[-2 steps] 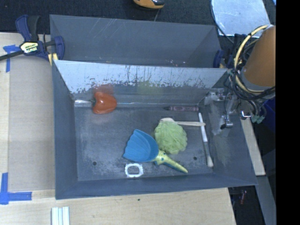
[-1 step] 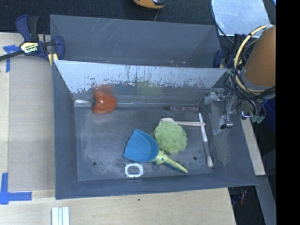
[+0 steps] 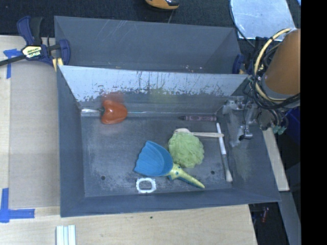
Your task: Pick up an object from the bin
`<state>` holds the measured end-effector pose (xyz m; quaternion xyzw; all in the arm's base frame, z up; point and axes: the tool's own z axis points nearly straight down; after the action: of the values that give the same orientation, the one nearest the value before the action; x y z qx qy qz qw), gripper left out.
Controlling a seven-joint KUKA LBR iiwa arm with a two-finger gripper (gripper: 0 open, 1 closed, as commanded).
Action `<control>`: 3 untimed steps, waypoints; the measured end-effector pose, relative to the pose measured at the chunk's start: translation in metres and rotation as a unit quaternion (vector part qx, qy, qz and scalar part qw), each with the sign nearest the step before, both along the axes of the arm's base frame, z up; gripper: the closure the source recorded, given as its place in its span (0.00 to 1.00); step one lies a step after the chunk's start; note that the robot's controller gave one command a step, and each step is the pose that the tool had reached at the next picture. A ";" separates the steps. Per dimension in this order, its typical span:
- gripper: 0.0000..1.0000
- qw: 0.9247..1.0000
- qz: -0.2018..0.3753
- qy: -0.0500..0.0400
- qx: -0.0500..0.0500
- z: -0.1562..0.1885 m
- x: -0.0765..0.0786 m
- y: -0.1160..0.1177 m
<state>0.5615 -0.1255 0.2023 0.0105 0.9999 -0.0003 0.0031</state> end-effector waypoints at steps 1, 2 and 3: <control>0.00 1.000 0.017 0.002 0.000 -0.014 -0.014 -0.006; 0.00 0.994 0.111 -0.001 -0.002 -0.025 -0.007 -0.007; 0.00 0.994 0.111 0.000 -0.001 0.010 0.000 -0.002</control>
Offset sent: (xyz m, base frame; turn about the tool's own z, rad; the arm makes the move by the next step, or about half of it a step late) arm 0.0303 -0.0063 -0.1089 0.4321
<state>0.5612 -0.1272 0.2123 -0.1011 0.9949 -0.0010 0.0036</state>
